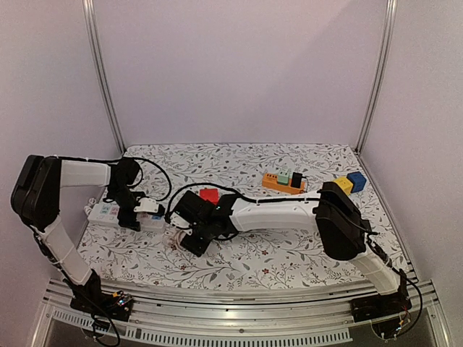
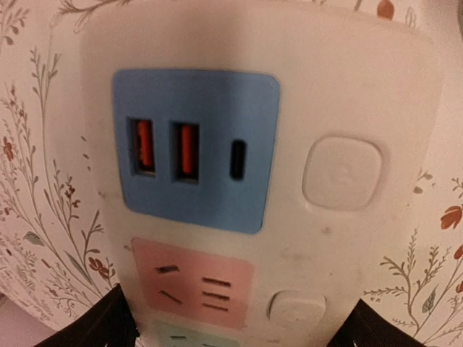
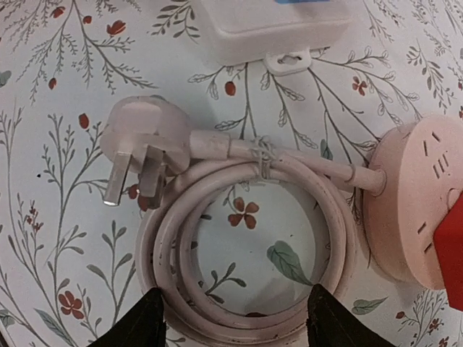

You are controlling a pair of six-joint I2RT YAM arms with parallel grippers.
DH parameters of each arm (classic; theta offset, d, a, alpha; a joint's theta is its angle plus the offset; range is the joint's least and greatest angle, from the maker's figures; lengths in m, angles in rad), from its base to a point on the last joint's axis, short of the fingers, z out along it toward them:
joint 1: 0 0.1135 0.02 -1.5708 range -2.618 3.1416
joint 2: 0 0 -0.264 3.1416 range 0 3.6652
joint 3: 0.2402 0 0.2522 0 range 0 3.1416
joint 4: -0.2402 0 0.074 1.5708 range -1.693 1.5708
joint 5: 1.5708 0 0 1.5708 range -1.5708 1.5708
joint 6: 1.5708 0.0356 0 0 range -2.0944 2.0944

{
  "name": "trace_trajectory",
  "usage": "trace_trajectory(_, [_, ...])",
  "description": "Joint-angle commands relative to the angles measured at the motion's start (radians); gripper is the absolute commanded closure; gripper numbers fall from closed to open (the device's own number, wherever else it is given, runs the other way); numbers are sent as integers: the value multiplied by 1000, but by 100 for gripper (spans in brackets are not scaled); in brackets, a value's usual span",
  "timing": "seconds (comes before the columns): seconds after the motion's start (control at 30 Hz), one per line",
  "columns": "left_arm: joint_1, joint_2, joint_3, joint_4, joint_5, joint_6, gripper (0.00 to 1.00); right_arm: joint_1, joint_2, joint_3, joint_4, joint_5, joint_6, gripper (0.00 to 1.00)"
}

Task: Insert the plug
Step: Move the socket to the center of the board.

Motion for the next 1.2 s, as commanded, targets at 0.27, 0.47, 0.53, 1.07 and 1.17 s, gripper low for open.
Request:
trace_trajectory(0.27, [-25, 59, -112, -238, -24, -191, 46, -251, 100, 57, -161, 163, 320, 40])
trace_trajectory(0.47, [-204, 77, -114, -297, 41, -308, 48, -349, 144, 148, -156, 50, 320, 40])
trace_trajectory(0.53, [-269, 84, -109, -315, 77, -342, 48, -356, 147, 173, -156, 28, 298, 39])
trace_trajectory(1.07, [-718, 203, 144, -473, 241, -621, 51, -357, -103, 119, -146, -233, 198, 22])
trace_trajectory(1.17, [-803, 232, 156, -435, 234, -636, 51, -361, -178, 72, -145, -220, 216, 20])
